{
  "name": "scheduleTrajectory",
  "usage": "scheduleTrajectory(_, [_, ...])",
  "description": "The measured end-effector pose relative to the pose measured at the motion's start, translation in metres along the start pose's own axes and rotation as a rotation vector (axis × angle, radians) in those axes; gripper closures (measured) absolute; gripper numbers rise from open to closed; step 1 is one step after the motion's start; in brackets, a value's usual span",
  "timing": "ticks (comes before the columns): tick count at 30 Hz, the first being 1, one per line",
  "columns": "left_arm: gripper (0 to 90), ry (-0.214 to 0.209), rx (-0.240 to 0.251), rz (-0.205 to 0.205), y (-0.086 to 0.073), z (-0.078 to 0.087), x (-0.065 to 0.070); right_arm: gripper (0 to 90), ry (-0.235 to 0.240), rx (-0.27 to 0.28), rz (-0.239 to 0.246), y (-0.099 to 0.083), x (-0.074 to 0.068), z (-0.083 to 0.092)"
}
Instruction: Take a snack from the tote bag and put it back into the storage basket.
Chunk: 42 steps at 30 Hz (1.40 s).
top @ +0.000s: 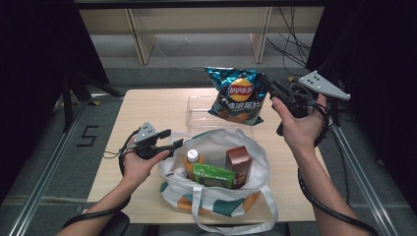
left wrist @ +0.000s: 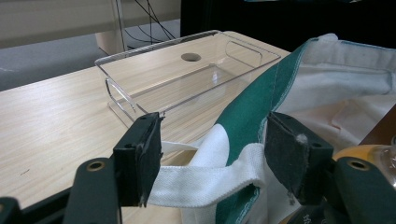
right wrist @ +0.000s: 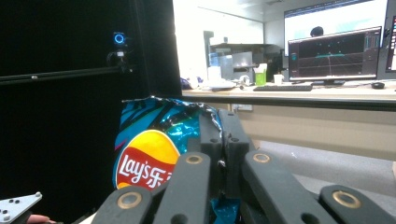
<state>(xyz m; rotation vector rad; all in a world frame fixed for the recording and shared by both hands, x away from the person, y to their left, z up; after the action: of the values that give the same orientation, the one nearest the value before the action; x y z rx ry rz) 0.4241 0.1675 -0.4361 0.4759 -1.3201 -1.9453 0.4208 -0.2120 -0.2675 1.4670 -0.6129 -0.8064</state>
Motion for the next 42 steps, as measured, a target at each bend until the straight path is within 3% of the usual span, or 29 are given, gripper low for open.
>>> scheduleTrajectory(42, [36.0, -0.001, 0.011, 0.005, 0.0, 0.0, -0.001, 90.0, -0.053, -0.004, -0.027, -0.004, 0.021, -0.023])
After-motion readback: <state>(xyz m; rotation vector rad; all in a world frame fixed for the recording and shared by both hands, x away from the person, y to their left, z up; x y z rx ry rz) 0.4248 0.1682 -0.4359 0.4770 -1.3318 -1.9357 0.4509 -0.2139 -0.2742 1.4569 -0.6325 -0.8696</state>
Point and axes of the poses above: each handheld gripper's, and its own axes: z roughly backward along the jaws, y roughly out of its top, x roughly to its right, the point moved 1 cm from there along -z, roughly forward along the jaws, and after that the axes turned 4 degrees about -x, right-handed, at the moved point
